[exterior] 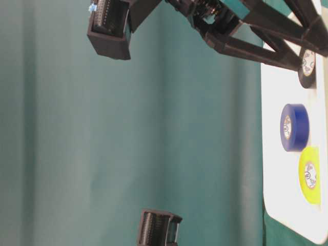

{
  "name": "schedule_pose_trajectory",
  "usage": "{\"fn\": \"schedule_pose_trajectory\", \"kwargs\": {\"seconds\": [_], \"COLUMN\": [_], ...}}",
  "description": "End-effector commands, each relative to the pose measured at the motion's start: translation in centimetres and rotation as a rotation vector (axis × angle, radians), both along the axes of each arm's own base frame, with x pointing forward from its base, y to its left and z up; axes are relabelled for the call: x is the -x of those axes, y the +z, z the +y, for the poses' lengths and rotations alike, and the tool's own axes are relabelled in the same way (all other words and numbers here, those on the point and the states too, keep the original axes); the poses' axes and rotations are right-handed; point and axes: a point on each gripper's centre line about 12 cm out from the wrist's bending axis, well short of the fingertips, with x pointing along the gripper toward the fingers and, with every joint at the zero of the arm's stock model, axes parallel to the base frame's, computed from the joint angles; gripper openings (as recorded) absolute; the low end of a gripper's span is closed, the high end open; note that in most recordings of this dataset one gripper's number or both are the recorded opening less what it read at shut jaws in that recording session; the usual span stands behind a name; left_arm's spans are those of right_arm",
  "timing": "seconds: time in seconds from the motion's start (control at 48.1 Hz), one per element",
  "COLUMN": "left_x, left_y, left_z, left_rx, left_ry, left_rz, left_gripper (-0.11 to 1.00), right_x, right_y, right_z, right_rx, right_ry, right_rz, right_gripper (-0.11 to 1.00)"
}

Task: Put the tape alternately from left to right into the white case.
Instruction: 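Lower the left gripper onto the teal roll and grasp it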

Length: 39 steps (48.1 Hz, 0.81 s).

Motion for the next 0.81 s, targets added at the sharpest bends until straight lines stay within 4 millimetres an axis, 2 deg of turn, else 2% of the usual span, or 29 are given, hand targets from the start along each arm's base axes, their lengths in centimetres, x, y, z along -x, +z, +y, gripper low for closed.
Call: {"fn": "schedule_pose_trajectory", "kwargs": {"seconds": [0.0,0.332,0.789], "left_x": [-0.4,-0.4,-1.5], "left_y": [0.9,0.1,-1.6], "left_z": [0.4,2.4,3.0], "left_rx": [0.004,0.028,0.027], "left_ry": [0.016,0.126,0.145], "left_rz": [-0.027,-0.002,0.051], "left_gripper": [0.77,0.77,0.77], "right_x": [-0.4,-0.4,-0.3], "right_y": [0.9,0.8,0.6], "right_z": [0.2,0.2,0.2], "right_rx": [-0.003,-0.002,0.0], "right_ry": [0.006,0.007,0.01], "right_rz": [-0.03,-0.029,-0.026], "right_gripper": [0.78,0.78,0.78]}}
